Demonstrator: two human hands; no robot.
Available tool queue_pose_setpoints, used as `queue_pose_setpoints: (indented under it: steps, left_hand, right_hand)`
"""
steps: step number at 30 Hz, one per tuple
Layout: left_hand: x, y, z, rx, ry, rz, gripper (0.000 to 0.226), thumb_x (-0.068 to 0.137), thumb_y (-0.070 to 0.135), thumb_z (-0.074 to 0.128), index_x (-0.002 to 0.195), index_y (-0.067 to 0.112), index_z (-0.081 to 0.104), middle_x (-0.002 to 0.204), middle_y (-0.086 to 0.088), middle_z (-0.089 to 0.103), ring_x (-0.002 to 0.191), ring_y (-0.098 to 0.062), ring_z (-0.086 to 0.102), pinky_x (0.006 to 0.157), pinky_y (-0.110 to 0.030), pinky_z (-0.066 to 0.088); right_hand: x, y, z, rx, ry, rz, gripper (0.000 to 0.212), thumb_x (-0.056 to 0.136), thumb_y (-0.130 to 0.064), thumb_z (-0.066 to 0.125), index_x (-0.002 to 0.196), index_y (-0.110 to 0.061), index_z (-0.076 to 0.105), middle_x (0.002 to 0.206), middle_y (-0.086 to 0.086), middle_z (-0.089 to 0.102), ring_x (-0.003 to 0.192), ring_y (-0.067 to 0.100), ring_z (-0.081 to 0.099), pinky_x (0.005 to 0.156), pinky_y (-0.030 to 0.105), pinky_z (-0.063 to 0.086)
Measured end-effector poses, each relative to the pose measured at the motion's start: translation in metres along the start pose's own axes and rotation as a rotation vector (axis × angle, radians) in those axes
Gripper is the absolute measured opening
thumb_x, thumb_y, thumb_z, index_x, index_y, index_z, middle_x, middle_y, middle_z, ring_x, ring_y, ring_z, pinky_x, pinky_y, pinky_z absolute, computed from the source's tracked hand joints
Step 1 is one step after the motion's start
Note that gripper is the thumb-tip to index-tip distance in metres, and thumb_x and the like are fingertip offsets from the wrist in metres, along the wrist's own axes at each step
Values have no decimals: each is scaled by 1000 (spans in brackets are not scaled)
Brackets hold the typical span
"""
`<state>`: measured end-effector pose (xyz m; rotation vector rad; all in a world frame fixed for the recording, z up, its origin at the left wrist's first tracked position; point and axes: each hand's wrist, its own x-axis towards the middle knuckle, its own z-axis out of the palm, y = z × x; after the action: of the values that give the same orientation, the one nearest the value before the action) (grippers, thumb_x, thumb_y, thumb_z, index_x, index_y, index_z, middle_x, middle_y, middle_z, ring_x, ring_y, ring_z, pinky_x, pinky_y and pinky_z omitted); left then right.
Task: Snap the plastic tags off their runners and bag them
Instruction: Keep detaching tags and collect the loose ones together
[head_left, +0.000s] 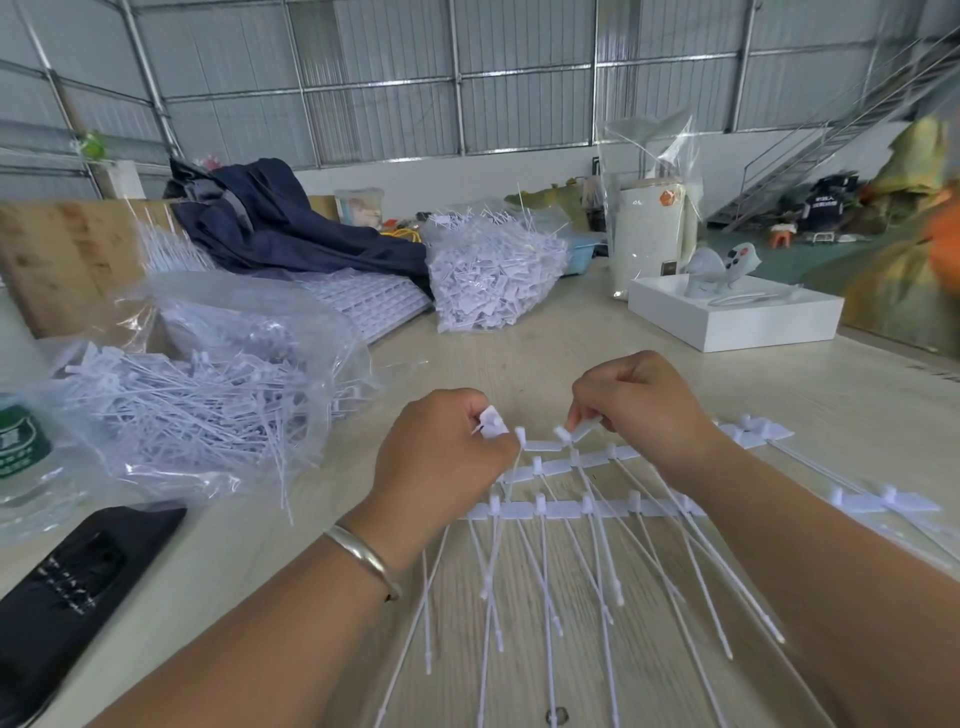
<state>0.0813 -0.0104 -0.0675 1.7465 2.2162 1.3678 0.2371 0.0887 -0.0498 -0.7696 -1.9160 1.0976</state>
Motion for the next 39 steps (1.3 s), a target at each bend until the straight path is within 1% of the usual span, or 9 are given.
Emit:
queue_pose_setpoints:
  steps: [3, 7, 11, 15, 22, 28, 31, 35, 39]
  left_hand:
    - [-2, 1, 0, 158, 71, 34, 22, 77, 25, 63, 60, 18, 53, 47, 7, 47, 48, -12, 45, 49, -26, 35]
    - [6, -16, -19, 296, 169, -67, 30, 77, 21, 62, 56, 17, 41, 52, 5, 43, 51, -16, 42, 49, -26, 25]
    - [15, -18, -26, -201, 100, -212, 14, 77, 17, 71, 68, 10, 63, 60, 10, 56, 55, -6, 50, 54, -21, 37]
    - [10, -10, -10, -413, -56, -334, 27, 82, 17, 72, 71, 17, 48, 52, 10, 42, 41, -2, 39, 50, -22, 31]
    - [5, -2, -9, -850, -236, -630, 45, 101, 45, 43, 66, 15, 41, 55, -5, 55, 38, -12, 39, 33, -15, 23]
    - [6, -4, -11, -1021, -458, -656, 50, 90, 55, 52, 94, 11, 75, 62, 2, 53, 43, -4, 25, 32, -14, 14]
    - [7, -3, -12, -1033, -467, -578, 20, 67, 40, 78, 63, 23, 69, 64, 7, 43, 45, -3, 21, 32, -13, 14]
    - [8, -7, -11, -1074, -356, -584, 27, 64, 20, 76, 63, 23, 50, 60, 8, 20, 39, -3, 16, 30, -14, 11]
    - [11, -10, -14, -1216, -321, -625, 26, 72, 16, 70, 67, 22, 46, 58, 10, 19, 36, -3, 17, 29, -14, 9]
  right_hand:
    - [2, 2, 0, 2, 7, -12, 34, 73, -11, 56, 41, -17, 64, 62, 20, 63, 53, 16, 39, 56, 27, 36]
    - [3, -4, -10, 116, 70, -39, 21, 59, -18, 52, 45, -7, 62, 52, 6, 57, 50, 12, 40, 48, 17, 35]
    - [5, 0, -11, 120, 162, -117, 20, 75, -12, 58, 66, 6, 62, 63, 12, 46, 61, 17, 37, 59, 28, 34]
    - [6, 5, -4, 33, 132, -138, 19, 84, -7, 55, 71, 7, 53, 67, 10, 43, 66, 17, 39, 68, 31, 33]
    - [3, 2, -4, -37, 131, -151, 25, 86, -9, 55, 63, -9, 46, 55, -6, 36, 50, 7, 31, 52, 23, 26]
    - [4, 4, -2, -102, 83, -142, 24, 88, -10, 56, 66, -12, 48, 42, -14, 36, 42, 3, 34, 47, 18, 26]
    - [3, 6, 0, -124, 48, -129, 22, 89, -12, 58, 68, -14, 50, 43, -14, 39, 43, 3, 37, 52, 22, 28]
    - [2, 6, 1, -267, -7, -152, 21, 89, -28, 61, 71, -19, 54, 51, -12, 43, 51, 4, 40, 57, 25, 30]
    - [2, 3, -6, -505, 45, -158, 44, 83, -59, 58, 68, -19, 48, 60, -8, 44, 59, 11, 43, 61, 28, 28]
